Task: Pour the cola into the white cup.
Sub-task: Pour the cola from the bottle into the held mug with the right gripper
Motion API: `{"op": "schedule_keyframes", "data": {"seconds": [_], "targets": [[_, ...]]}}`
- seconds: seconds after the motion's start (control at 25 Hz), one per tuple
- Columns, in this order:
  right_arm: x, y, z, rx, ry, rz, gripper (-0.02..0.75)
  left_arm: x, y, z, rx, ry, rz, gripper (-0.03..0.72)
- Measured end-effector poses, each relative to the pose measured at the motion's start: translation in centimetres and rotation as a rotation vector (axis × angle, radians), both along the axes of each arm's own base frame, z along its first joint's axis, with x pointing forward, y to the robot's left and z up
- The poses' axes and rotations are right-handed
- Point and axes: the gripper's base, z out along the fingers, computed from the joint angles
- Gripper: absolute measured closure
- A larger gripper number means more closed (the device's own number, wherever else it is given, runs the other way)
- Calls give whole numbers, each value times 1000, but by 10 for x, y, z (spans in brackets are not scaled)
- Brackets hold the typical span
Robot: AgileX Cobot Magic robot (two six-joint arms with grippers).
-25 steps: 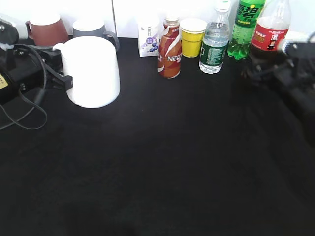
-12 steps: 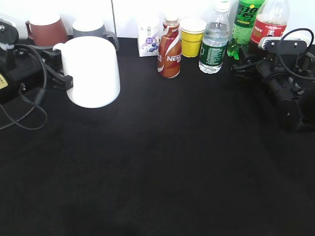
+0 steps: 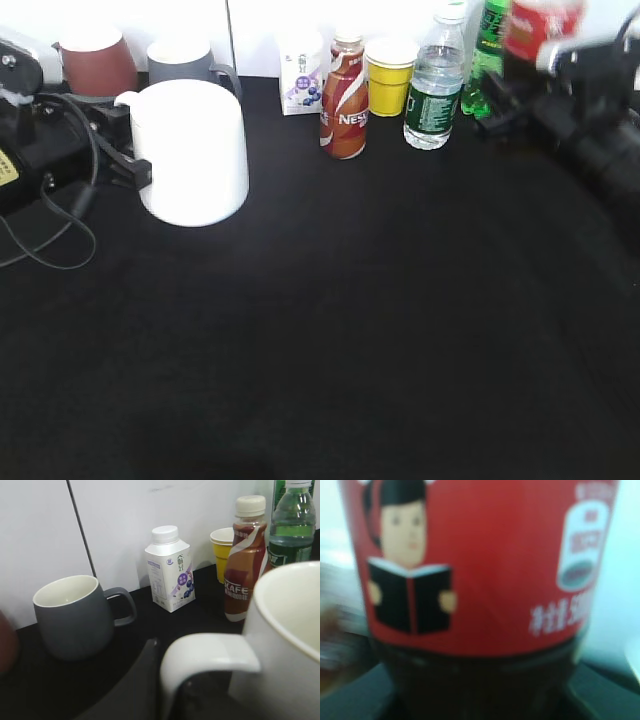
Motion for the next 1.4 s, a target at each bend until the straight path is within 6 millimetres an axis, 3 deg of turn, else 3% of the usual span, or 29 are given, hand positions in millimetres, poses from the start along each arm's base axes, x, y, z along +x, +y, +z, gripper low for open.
{"op": "schedule_keyframes", "data": {"seconds": [0.08,0.2,0.36,0.48,0.84,1.4], "targets": [[-10,10,26,-57,-86,121,332,-2,-4,1,-10,-3,-48,657],[-20,22,49,-84,-161,203,332,-6,-8,0,-38,23,-106,657],[-36,73,52,-161,-200,366,332,-10,-14,-1,-51,44,-172,657],[-42,88,52,-286,-267,428,333,-14,-24,0,-57,49,-211,657],[-37,88,48,-802,-554,325,335,-21,-33,-3,-5,41,-301,657],[-33,83,49,-1209,-757,163,337,-22,-33,-6,33,60,-313,657]]}}
